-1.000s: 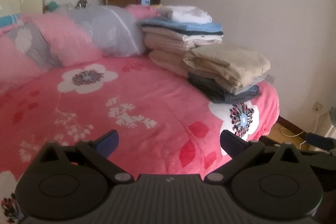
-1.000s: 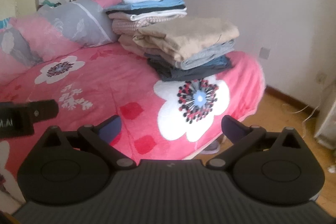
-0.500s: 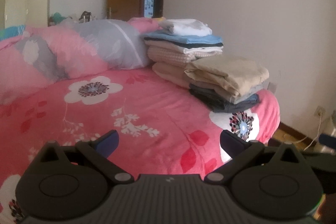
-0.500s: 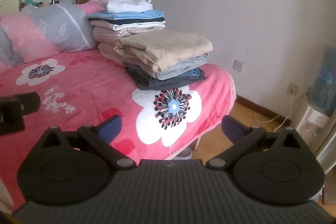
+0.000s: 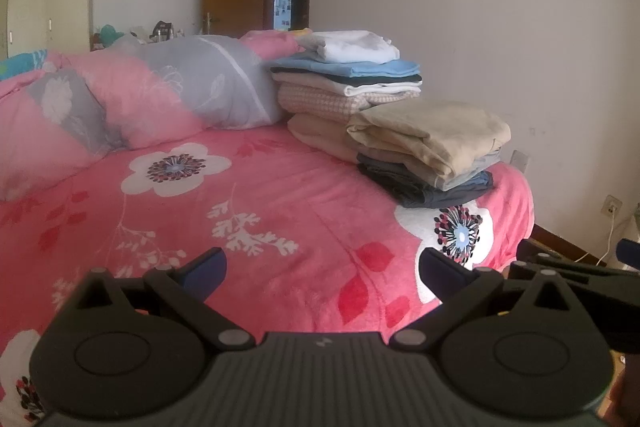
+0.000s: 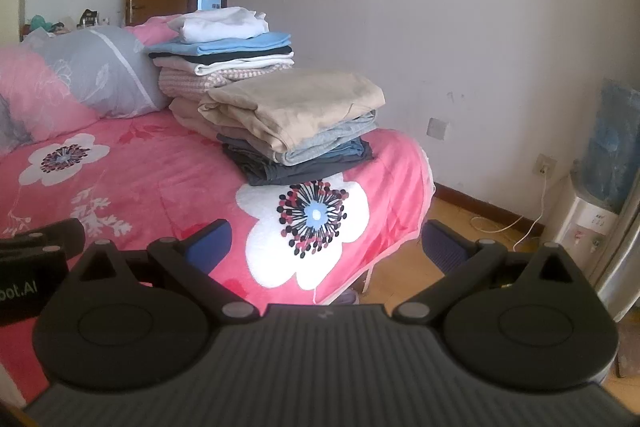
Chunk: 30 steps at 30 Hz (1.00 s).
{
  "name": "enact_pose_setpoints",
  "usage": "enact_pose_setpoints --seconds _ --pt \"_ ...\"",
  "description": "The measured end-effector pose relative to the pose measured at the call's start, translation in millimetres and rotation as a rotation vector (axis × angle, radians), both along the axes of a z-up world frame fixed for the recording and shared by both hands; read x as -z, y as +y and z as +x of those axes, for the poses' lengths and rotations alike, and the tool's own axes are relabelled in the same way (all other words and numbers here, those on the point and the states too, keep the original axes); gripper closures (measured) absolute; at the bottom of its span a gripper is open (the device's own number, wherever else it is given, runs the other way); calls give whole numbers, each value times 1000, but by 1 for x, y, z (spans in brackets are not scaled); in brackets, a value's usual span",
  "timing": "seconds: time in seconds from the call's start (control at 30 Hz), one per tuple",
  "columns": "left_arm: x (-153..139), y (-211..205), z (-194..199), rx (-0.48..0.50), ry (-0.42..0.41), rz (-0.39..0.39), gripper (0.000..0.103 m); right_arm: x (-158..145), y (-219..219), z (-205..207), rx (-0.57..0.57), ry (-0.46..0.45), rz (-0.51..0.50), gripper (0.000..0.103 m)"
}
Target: Fold clothes
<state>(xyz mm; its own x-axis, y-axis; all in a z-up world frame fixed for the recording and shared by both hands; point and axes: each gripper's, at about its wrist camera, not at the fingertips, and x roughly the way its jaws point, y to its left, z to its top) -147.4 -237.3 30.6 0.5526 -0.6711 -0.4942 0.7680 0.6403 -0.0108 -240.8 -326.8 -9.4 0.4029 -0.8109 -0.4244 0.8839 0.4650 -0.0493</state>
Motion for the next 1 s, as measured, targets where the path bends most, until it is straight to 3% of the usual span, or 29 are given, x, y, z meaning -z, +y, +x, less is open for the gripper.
enact_pose_setpoints --seconds 1.0 --pt "7 4 3 23 16 12 0 4 3 6 0 37 0 1"
